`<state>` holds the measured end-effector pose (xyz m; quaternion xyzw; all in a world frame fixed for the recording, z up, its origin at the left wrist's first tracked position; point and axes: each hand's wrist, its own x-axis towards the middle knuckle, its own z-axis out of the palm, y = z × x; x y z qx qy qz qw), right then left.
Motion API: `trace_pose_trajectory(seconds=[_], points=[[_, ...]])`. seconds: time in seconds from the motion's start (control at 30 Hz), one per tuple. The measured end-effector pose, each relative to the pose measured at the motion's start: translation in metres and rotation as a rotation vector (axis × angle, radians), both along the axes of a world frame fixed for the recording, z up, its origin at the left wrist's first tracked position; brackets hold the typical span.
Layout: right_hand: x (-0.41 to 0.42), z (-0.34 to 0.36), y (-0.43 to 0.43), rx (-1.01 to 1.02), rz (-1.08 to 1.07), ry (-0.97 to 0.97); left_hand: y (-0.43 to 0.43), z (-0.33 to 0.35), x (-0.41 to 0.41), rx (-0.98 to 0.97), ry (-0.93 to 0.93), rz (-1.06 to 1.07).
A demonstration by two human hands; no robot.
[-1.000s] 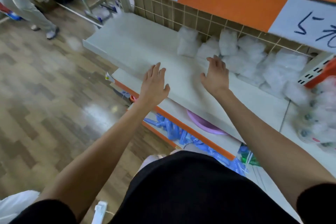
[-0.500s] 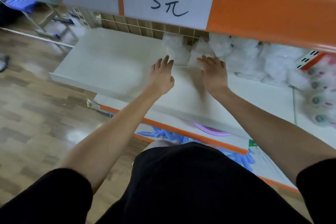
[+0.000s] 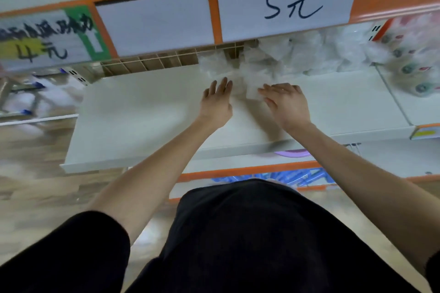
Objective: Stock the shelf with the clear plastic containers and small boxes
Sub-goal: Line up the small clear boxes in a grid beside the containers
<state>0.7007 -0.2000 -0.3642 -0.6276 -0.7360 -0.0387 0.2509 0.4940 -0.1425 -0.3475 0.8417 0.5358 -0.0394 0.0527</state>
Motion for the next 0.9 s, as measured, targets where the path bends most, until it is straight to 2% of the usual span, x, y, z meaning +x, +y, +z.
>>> trace_pose_trajectory(seconds=[0.4,0.53,0.73,0.9], points=[[-0.025,-0.018,-0.051,0.028,-0.071,-0.02,-0.034,-0.02,-0.052,0.229,-0.388,-0.192],[-0.026,-0.017,-0.062,-0.026,-0.063,-0.003,-0.025,-0.013,-0.052,0.147,-0.383,-0.205],[-0.023,0.002,-0.049,-0.424,-0.093,0.167,-0.025,-0.001,-0.043,-0.104,-0.338,-0.136],[-0.013,0.015,-0.051,-0.345,-0.107,0.189,-0.032,0.007,-0.034,-0.149,-0.39,-0.122]])
